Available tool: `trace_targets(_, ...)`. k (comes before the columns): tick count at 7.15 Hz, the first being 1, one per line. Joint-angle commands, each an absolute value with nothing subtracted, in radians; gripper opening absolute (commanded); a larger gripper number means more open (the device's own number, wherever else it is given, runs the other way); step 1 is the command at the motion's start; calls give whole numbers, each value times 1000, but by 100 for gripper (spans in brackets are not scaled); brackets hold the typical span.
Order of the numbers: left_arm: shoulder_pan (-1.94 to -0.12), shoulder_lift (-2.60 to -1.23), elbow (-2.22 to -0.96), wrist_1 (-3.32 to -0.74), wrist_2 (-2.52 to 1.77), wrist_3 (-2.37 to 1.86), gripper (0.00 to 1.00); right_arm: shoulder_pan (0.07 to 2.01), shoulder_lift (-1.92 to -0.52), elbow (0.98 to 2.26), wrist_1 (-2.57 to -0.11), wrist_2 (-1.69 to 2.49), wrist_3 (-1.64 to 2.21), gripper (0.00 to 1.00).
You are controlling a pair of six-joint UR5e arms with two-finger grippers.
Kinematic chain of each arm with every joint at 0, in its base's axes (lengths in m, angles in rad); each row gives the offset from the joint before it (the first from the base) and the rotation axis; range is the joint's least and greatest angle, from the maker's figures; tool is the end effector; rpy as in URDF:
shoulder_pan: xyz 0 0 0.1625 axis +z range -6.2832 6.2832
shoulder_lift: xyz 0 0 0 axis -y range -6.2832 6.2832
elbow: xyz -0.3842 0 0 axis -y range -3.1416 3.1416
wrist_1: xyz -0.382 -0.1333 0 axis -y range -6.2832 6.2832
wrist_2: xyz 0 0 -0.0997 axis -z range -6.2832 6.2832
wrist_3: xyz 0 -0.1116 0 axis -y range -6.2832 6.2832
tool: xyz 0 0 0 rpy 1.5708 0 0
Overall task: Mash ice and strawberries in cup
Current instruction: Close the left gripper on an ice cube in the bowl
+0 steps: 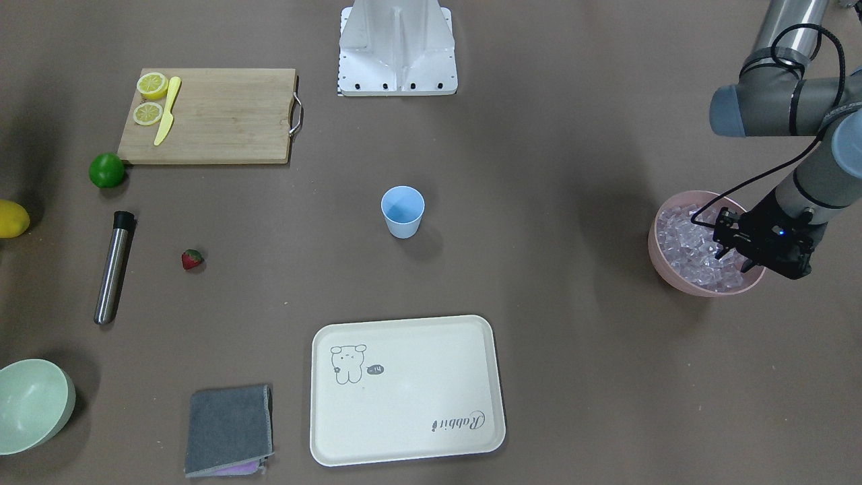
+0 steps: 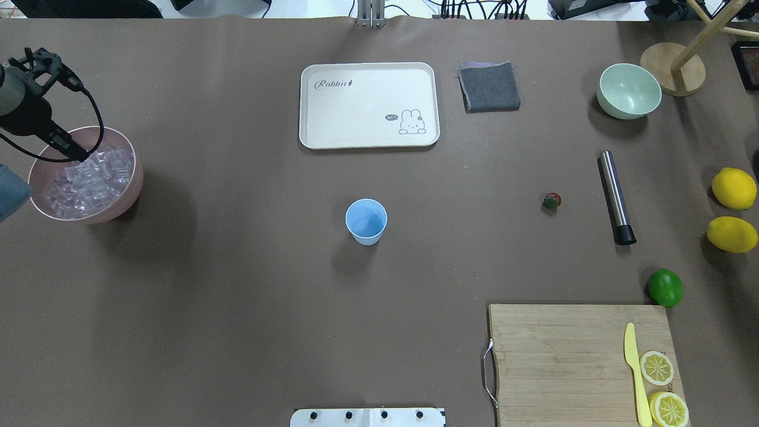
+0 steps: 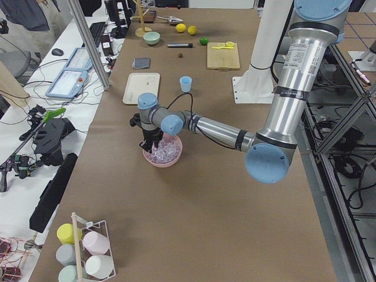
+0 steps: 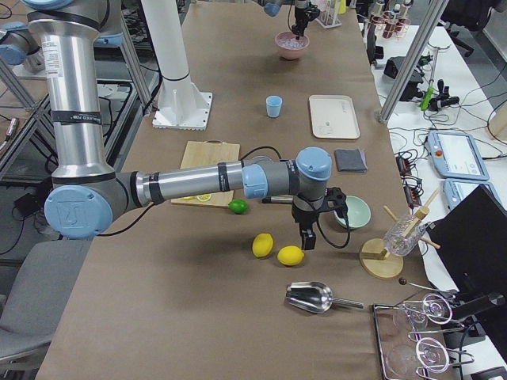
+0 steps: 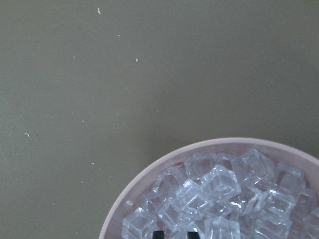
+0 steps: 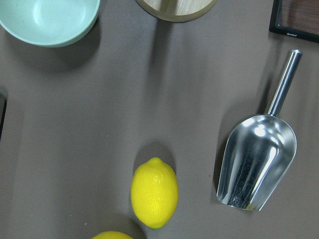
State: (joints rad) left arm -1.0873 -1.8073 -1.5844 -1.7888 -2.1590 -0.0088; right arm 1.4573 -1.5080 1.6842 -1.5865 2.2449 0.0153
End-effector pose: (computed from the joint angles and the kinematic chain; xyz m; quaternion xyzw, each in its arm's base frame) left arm 0.2115 -0.5564 0.4793 0.1466 0.3276 0.2842 0.8891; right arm 0.0052 -0.5165 0.5491 0.0543 -0.3338 -0.0726 0.9383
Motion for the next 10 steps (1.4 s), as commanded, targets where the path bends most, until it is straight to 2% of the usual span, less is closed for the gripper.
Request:
trace_targets(1, -1071, -1807, -1586, -1796, -2160, -46, 97, 1457, -1505, 1686, -1588, 2244, 15, 100)
trace_targets(3, -1000, -1807, -1582, -1798, -2126, -77, 97, 1457, -1500, 1686, -1588, 2244, 17, 100)
trace_targets(10, -1005, -1805, -1571, -1776, -2109, -83, 97, 1456, -1503, 1686, -1588, 2244, 15, 100)
